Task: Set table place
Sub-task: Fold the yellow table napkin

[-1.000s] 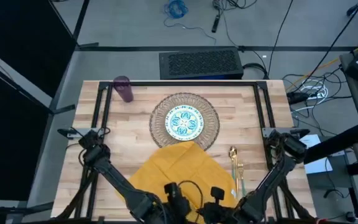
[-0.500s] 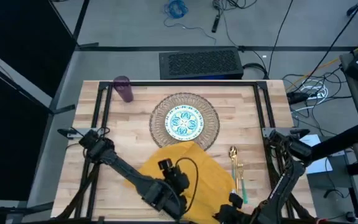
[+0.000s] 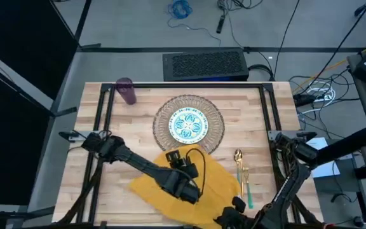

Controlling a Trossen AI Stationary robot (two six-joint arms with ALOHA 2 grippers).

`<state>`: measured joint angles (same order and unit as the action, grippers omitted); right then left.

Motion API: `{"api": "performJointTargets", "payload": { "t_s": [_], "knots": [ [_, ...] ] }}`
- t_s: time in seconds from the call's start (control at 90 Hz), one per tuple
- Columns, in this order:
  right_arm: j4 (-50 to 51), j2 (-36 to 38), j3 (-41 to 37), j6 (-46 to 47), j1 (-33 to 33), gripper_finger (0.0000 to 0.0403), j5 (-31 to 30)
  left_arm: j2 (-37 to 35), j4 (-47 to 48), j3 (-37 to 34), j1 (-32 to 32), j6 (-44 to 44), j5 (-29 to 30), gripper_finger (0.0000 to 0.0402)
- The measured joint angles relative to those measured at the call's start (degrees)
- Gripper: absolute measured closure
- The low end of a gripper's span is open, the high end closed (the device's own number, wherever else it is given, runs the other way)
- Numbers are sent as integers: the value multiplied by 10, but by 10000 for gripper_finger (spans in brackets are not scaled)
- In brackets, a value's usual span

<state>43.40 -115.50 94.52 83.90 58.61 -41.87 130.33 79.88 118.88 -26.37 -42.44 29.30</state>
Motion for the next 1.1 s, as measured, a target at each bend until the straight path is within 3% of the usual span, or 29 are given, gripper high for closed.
{"api": "performJointTargets", "payload": {
  "t_s": [0.233, 0.456, 0.644, 0.878, 1.1],
  "knots": [
    [-3, 0, 0, 38, 29, 403, -17, -10, -4, -104, 2, -22, -52, 256],
    [-3, 0, 0, 31, 33, 403, -15, -27, -93, -192, 23, -20, -111, 256],
    [-3, 0, 0, 22, 33, 403, -12, -34, -115, -253, 28, -29, -149, 256],
    [14, 0, 0, 20, 33, 403, -2, -42, -111, -265, 14, -69, -164, 256],
    [31, 0, 0, 23, 32, 403, 2, -72, -103, -268, -23, -156, -269, 256]
  ]
}}
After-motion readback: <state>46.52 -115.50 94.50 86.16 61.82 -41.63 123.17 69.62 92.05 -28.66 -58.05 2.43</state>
